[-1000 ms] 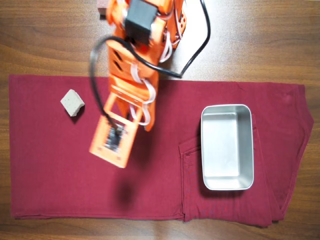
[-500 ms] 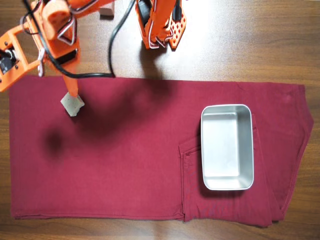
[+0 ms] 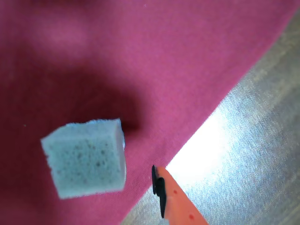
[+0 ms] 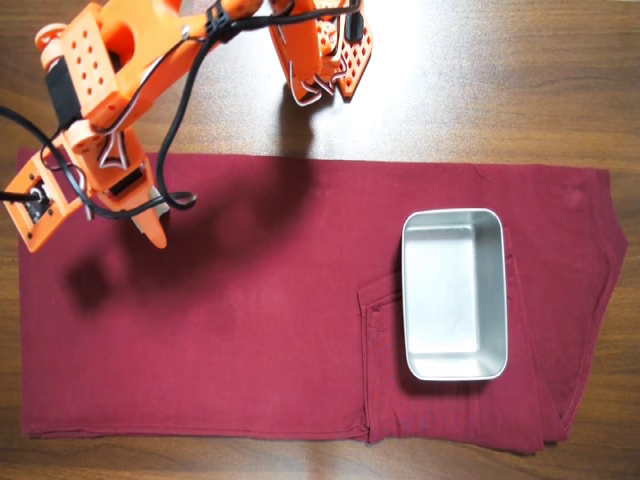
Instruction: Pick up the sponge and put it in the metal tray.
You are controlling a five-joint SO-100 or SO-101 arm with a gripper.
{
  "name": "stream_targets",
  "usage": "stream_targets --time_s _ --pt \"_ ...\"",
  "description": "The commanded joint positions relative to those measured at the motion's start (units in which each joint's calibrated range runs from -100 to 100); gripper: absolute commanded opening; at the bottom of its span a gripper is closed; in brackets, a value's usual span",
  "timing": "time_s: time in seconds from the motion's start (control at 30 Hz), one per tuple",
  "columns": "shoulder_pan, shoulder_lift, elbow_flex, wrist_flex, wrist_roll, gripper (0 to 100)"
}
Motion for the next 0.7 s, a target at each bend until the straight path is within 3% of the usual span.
stream_targets --time_s 0.0,0.43,0.67 --pt "-0.72 0.97 -3.25 0.33 0.68 41" --pt "-2.55 11.53 -13.17 5.77 1.61 35" --pt "-3.89 14.55 -13.17 2.92 0.78 35"
